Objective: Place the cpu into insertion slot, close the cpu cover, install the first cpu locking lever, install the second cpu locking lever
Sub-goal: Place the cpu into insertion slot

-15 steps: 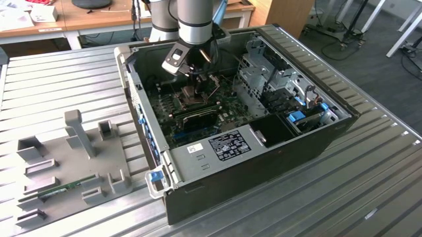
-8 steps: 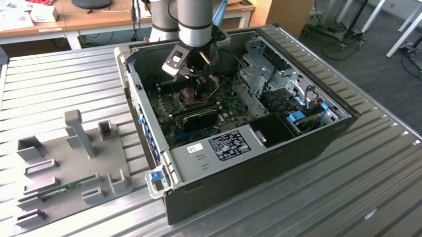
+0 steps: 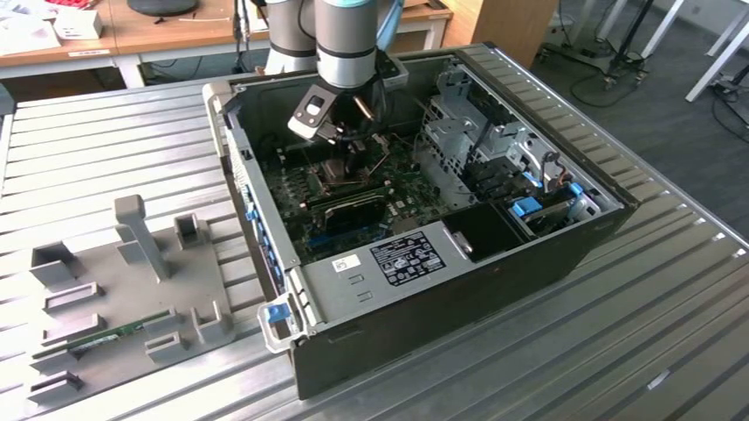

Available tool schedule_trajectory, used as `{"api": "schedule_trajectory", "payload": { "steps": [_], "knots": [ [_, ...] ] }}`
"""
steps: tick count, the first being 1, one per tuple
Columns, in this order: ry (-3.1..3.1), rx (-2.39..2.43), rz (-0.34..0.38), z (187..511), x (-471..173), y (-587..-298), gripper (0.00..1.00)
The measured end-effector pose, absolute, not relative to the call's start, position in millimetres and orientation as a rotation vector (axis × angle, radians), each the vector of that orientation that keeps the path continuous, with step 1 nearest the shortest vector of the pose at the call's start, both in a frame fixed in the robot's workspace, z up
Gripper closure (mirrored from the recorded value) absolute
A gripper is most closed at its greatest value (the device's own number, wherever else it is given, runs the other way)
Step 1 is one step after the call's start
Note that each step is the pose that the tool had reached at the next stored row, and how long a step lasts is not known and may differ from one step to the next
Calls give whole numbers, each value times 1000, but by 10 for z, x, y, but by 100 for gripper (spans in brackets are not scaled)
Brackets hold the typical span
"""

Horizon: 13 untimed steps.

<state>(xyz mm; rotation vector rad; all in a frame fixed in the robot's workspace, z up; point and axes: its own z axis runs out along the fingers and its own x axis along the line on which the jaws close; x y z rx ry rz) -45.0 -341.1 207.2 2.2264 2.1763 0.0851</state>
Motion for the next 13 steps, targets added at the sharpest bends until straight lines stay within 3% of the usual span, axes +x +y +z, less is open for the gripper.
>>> {"api": "schedule_trajectory", "payload": {
  "steps": [13],
  "knots": [
    [2177, 2228, 83, 2026, -450, -3411, 46]
  ]
}}
